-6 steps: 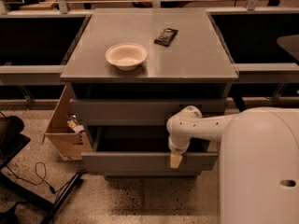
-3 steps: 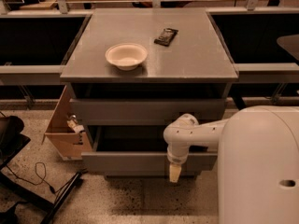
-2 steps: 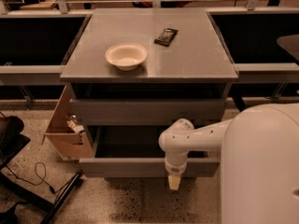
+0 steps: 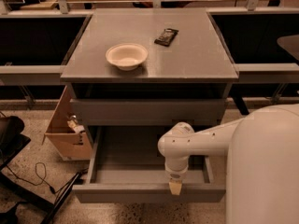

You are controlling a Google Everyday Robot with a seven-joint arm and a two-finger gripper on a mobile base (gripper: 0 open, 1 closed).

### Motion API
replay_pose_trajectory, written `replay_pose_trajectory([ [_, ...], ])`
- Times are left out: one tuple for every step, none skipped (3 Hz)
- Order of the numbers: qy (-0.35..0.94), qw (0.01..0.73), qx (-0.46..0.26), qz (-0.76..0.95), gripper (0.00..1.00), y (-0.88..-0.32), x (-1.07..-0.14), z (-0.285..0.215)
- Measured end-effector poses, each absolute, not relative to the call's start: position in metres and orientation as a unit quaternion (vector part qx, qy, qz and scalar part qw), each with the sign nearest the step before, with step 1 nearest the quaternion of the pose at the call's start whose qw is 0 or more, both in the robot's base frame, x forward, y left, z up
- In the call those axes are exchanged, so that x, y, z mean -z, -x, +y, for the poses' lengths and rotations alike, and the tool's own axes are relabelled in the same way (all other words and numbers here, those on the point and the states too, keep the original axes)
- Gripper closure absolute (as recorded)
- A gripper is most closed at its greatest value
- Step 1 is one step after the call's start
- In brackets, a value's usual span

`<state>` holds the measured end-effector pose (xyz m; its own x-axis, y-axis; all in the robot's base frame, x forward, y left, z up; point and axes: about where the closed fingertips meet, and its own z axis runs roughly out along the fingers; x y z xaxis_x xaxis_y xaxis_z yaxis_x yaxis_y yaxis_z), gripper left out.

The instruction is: Open middle drawer

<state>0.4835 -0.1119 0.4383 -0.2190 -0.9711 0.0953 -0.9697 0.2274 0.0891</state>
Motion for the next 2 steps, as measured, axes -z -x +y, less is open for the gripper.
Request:
replay_pose_trajectory([
  [-0.621, 0.065, 0.005, -0.781, 1.0, -0.483, -0.44, -0.112],
  [-0.61, 0.077, -0.003, -0.789, 1.0, -0.455, -0.45, -0.129],
])
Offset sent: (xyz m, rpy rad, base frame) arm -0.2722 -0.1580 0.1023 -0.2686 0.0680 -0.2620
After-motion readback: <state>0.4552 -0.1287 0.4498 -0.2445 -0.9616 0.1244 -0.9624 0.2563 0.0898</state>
